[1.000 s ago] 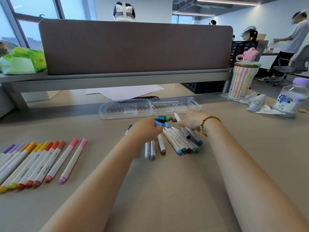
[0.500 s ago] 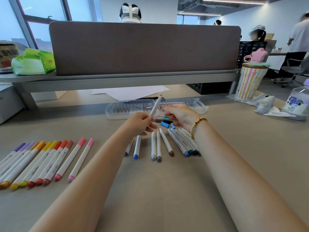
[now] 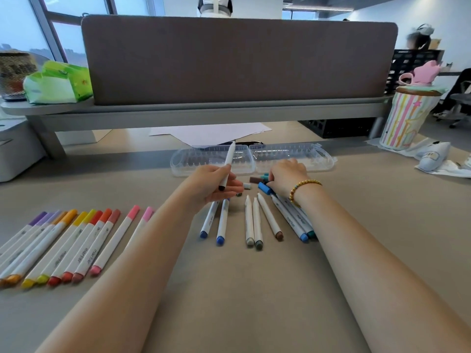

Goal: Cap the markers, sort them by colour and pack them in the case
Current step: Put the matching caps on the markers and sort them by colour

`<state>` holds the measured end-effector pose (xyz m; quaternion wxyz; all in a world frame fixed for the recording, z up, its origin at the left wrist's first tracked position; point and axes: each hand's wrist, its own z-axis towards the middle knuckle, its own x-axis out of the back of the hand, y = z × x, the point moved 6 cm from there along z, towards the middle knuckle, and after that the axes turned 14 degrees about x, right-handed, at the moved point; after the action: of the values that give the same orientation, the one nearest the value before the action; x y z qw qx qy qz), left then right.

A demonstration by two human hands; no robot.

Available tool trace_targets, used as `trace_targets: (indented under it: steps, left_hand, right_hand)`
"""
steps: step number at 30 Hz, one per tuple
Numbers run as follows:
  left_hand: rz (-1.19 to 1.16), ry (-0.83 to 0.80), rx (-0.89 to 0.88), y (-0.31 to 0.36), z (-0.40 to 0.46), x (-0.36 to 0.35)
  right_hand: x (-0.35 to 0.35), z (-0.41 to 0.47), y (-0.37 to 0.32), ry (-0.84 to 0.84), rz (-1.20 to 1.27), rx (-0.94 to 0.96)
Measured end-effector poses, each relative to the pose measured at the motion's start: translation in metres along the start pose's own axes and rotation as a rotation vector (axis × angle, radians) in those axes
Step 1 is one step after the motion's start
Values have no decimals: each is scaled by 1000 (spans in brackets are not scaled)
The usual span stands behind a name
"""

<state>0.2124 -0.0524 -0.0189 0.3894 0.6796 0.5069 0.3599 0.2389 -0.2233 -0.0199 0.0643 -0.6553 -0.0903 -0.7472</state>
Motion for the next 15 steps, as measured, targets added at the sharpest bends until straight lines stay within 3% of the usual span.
trace_targets:
  steps: [3, 6, 11, 15]
  left_hand:
    - [75, -9, -22, 2, -4, -5]
    - [200, 13, -40, 2, -8, -7]
    - [415, -18, -82, 2, -17, -10]
    - [509, -27, -106, 1, -24, -10]
  right_hand:
    - [11, -6, -2, 55, 117, 3]
    - [28, -17, -4, 144, 690, 1]
    - [29, -35, 4, 231, 1402, 17]
    - [18, -42, 4, 188, 1713, 12]
